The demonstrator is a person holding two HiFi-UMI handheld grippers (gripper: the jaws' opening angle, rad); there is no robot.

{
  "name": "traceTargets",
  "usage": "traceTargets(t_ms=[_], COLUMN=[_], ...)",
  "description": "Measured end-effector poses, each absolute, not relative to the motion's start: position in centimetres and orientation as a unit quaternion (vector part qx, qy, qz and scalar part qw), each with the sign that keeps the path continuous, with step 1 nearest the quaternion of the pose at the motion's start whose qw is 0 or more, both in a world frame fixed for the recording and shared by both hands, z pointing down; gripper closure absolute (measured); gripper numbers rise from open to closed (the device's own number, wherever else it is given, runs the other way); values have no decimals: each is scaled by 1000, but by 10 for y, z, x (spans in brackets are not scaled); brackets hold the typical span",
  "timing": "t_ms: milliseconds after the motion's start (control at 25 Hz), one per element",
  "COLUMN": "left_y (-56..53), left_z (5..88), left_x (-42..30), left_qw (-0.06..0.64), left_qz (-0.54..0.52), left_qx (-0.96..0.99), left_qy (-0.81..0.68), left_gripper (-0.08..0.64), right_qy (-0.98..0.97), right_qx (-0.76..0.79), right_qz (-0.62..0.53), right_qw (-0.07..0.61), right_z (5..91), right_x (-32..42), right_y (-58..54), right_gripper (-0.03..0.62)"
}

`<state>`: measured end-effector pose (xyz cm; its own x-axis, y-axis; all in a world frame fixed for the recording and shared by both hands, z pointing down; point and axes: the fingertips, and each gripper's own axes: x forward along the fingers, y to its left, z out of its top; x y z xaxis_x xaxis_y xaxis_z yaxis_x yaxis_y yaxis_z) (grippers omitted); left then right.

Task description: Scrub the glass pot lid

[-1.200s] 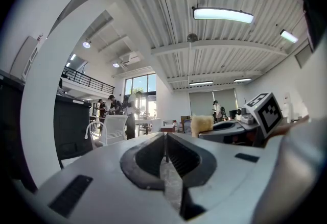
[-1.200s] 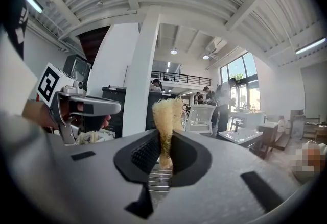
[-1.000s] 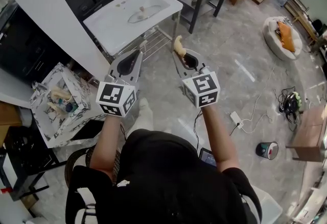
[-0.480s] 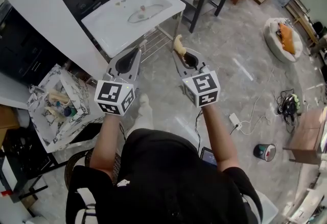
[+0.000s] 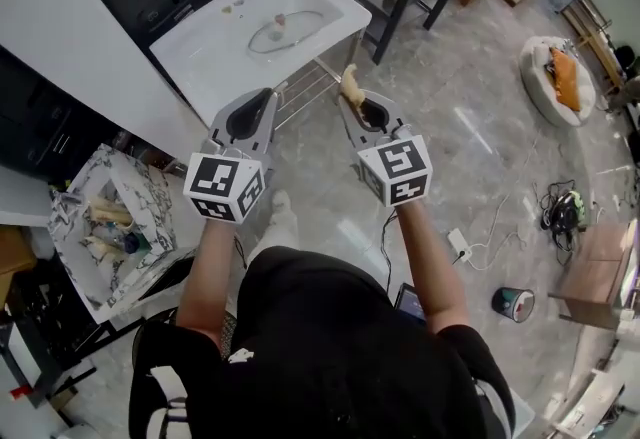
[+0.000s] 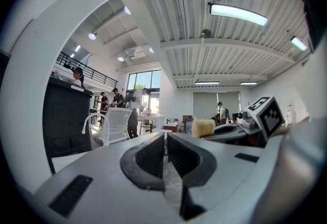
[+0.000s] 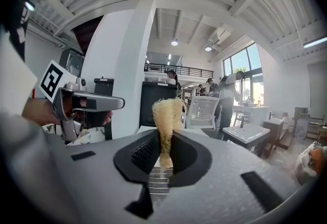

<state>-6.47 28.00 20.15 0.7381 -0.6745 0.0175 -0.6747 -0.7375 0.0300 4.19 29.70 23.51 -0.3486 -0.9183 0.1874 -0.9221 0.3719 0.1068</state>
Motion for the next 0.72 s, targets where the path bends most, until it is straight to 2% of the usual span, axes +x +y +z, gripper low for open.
traceTargets(t_ms=[720], left_y=[91], left_z=[213], left_x=[-80], left_qw=[53], left_qz=[22], left_qx=[937], left_qy=[-345], left_gripper=[546], right_qy=[-810], right_qx=[572], right_qz=[36], right_qw=[127], right_z=[238], right_x=[27], right_y=[117], right_gripper=[571])
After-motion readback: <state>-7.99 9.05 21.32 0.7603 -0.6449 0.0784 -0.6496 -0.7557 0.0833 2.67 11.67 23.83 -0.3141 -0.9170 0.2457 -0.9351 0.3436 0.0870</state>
